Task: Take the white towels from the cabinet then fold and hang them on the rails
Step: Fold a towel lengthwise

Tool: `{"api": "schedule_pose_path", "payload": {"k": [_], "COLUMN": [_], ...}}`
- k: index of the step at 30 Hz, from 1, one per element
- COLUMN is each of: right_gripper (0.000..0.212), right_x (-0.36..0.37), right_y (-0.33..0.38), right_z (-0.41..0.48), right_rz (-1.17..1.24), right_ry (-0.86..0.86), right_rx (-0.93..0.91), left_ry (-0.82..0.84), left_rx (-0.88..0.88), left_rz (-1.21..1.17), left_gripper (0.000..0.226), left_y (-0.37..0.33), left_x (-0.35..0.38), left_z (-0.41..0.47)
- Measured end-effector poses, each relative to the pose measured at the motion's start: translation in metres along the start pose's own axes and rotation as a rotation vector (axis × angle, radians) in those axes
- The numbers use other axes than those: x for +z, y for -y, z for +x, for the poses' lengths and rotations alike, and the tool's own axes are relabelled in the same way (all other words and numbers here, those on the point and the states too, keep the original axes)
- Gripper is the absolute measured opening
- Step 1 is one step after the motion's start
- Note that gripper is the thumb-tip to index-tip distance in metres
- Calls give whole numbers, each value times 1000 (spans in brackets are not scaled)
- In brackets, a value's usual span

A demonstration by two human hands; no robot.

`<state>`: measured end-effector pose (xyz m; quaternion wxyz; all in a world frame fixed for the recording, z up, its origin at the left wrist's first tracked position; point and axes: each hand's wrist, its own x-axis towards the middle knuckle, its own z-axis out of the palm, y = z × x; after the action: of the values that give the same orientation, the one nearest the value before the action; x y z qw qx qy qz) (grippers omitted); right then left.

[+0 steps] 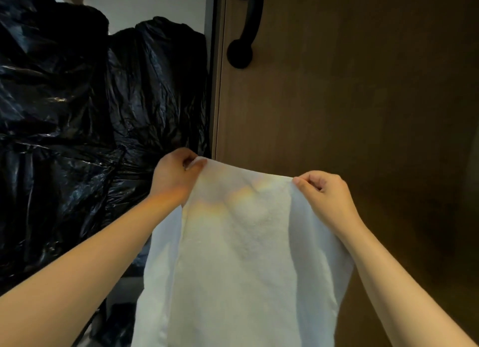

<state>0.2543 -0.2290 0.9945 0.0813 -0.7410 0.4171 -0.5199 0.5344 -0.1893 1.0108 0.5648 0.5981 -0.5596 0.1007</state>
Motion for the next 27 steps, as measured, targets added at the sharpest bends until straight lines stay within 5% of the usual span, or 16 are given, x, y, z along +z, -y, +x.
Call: {"api": "schedule_pose_path", "payload": {"k": [6, 18, 27], "right_gripper": [15, 10, 16], "right_x": [27, 79, 110], "right_y": [-56, -100, -103], "right_z": [-33, -157, -221], "right_rz": [-160, 178, 382], "right_ry": [117, 290, 272], "right_rx": [226, 460, 627], "left_ry": [229, 421, 345], "left_rx": [-141, -663, -739], "left_rz": [43, -184, -213], "left_gripper": [34, 51, 18], "left_y": [36, 74, 104], "left_x": [39, 57, 54], "left_z": [-41, -203, -294]}}
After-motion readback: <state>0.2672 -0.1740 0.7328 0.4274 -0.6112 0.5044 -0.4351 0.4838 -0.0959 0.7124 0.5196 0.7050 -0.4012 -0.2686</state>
